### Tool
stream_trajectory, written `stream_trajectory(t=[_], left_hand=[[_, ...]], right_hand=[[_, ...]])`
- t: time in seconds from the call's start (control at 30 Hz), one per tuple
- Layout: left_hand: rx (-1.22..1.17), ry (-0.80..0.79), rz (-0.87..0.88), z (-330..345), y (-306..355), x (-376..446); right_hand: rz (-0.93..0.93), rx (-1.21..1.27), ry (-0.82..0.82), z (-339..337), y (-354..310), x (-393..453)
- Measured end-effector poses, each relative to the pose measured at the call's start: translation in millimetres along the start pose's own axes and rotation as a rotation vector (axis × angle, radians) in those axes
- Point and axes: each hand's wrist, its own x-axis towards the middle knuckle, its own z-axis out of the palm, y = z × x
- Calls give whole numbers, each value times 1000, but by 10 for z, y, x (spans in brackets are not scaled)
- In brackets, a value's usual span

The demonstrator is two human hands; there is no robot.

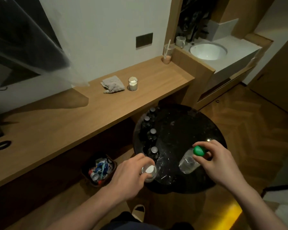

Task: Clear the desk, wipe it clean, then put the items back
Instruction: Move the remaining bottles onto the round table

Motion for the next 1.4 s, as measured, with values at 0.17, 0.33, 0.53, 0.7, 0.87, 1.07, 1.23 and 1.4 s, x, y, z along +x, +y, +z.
stream_trajectory(t=[0.17,0.33,0.53,0.7,0.87,1.07,1.23,1.4], left_hand=[[52,24,-89,248,135,281],[75,85,-265,576,307,485],[96,180,-509,988,612,731],[76,285,-669,1269,789,932],[71,336,-739,1456,938,1069],[77,363,-784,1477,895,988],[61,412,-833,1501,849,1031],[43,501,-952,1622,936,1052]], right_hand=[[-52,45,-85,-90,328,523],[-164,68,-179,-113,645,1058],[-276,58,-256,-152,1034,1705],[-338,55,-303,-128,1187,2183],[-375,34,-309,-124,1220,2567],[-342,126,-261,-23,1096,2952],[-353,136,-259,143,900,3302],[-384,103,-319,361,753,3561]])
